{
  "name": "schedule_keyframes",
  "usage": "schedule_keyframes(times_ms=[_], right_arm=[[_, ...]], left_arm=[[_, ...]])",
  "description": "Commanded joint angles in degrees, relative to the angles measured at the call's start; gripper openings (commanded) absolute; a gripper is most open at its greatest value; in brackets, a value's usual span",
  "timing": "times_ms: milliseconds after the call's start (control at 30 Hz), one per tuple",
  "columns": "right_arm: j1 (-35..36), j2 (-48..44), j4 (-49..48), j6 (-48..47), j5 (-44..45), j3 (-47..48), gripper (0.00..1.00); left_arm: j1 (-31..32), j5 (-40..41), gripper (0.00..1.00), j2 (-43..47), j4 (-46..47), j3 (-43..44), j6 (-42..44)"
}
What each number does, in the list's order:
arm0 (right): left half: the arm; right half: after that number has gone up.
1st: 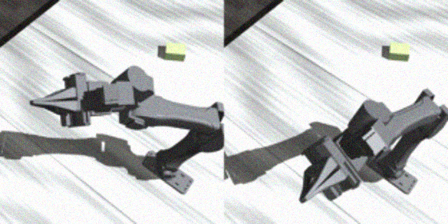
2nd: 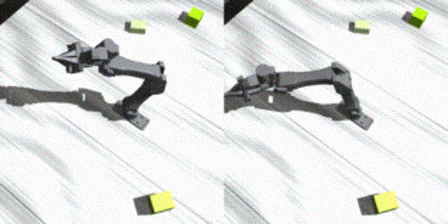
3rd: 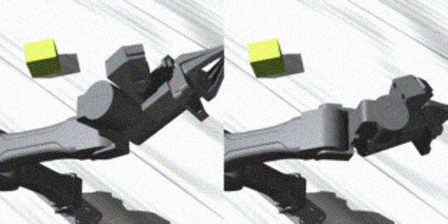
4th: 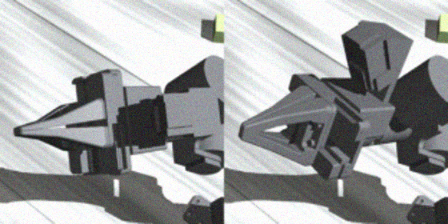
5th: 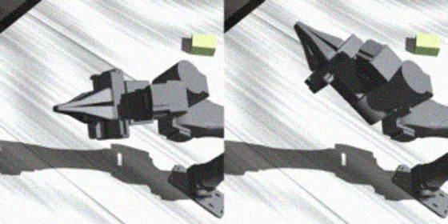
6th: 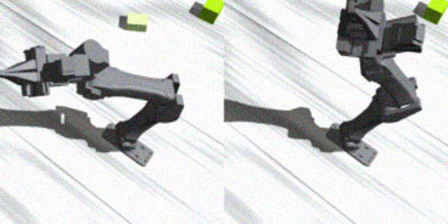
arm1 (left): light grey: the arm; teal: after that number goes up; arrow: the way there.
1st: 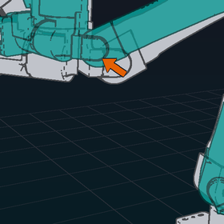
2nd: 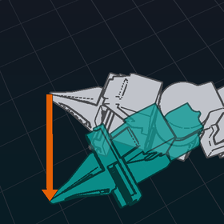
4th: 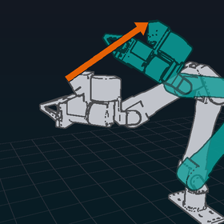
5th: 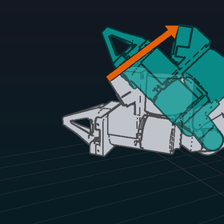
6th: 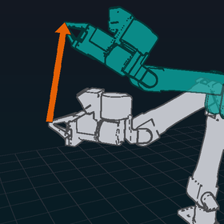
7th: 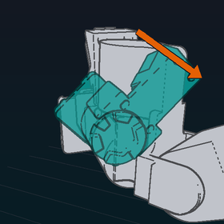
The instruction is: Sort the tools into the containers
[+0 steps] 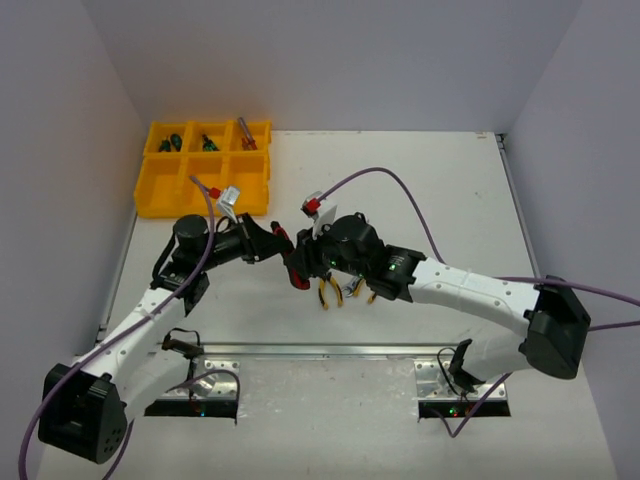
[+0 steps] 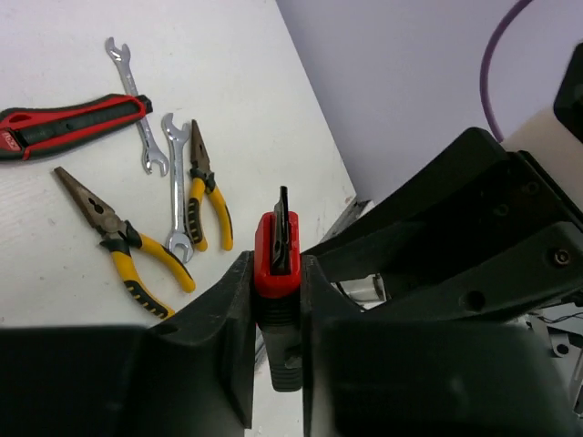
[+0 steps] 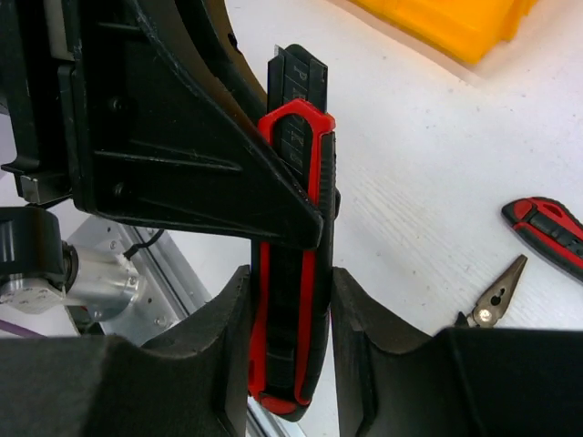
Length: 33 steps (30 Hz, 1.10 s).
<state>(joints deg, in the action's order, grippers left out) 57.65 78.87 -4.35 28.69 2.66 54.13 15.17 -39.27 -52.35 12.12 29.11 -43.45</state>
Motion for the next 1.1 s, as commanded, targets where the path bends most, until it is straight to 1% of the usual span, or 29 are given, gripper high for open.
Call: schedule_keyframes(times_ms=[0, 33, 67, 100, 133, 233, 267, 300, 333, 400, 533, 600, 633, 667, 700, 767, 833, 900, 1000, 1067], right_arm=[[0.7, -4.7, -3.5, -0.2, 2.3, 0.7, 0.67], [0.6, -5.7, -1.2, 0.5, 5.2, 0.4, 0.87], [0.6, -6.5, 1.1, 1.0, 9.1, 0.2, 0.99], [0.3, -7.3, 4.2, 1.6, 13.5, 0.4, 0.99], [0.0, -8.5, 9.0, 2.5, 16.1, 0.8, 0.99], [-1.8, -12.4, 19.3, 6.5, 26.6, 0.1, 0.99], [-2.4, -13.4, 21.3, 7.7, 27.9, -1.1, 0.99], [-3.7, -15.5, 21.8, 8.0, 26.4, -2.1, 0.99], [-5.1, -16.6, 21.8, 8.0, 25.4, -3.1, 0.99], [-8.1, -20.9, 21.8, 8.0, 20.8, -6.2, 0.99], [-10.2, -23.1, 21.9, 6.6, 17.6, -9.4, 0.99], [-10.4, -23.7, 21.8, 6.1, 16.7, -9.9, 0.99], [-10.4, -23.7, 21.8, 6.2, 16.1, -10.0, 0.99], [-10.4, -23.7, 21.8, 6.1, 15.4, -10.0, 0.99], [-10.4, -23.4, 21.8, 6.1, 14.6, -9.8, 0.99], [-10.5, -22.7, 21.6, 6.1, 14.4, -9.9, 0.99], [-10.5, -21.9, 21.3, 5.7, 14.1, -9.9, 0.99], [-10.5, -20.8, 21.2, 5.7, 13.9, -9.6, 0.99], [-10.5, -19.7, 21.1, 5.5, 13.2, -9.3, 0.99], [-10.5, -19.0, 20.9, 5.5, 12.9, -9.5, 0.99]], left_arm=[[0.8, 19.1, 0.00, -3.4, -10.0, 8.8, 6.2], [0.8, 27.7, 0.00, -5.2, -16.6, 12.0, 7.3], [0.8, 34.2, 0.00, -7.0, -21.7, 14.4, 8.1], [0.6, 39.4, 0.00, -8.6, -24.4, 16.2, 8.5], [0.2, 46.9, 0.00, -9.5, -25.7, 18.8, 8.7], [-2.6, 61.9, 0.00, -14.7, -31.5, 26.1, 8.0], [-3.7, 65.2, 0.00, -17.1, -34.1, 27.7, 7.5], [-5.4, 69.7, 0.00, -19.6, -35.6, 30.4, 6.7], [-6.3, 72.4, 0.00, -20.8, -36.2, 32.6, 6.1], [-11.6, 72.5, 0.00, -27.2, -38.3, 39.2, 5.6], [-20.9, 74.0, 0.00, -36.8, -39.9, 52.2, 6.3], [-26.5, 72.3, 0.00, -45.9, -42.3, 60.1, 8.0], [-28.1, 71.0, 0.00, -48.6, -43.7, 64.5, 9.0], [-29.5, 69.9, 0.00, -51.3, -45.3, 71.2, 10.4], [-30.9, 68.6, 0.00, -54.6, -46.7, 76.0, 13.4], [-32.2, 67.8, 0.00, -58.9, -46.1, 81.3, 19.0], [-33.1, 64.7, 0.00, -63.0, -42.6, 83.5, 23.3], [-34.0, 59.7, 0.00, -66.5, -40.0, 83.5, 26.5], [-34.3, 52.2, 0.00, -70.7, -37.3, 82.5, 28.2], [-34.3, 50.9, 0.00, -71.4, -35.0, 80.5, 28.3]])
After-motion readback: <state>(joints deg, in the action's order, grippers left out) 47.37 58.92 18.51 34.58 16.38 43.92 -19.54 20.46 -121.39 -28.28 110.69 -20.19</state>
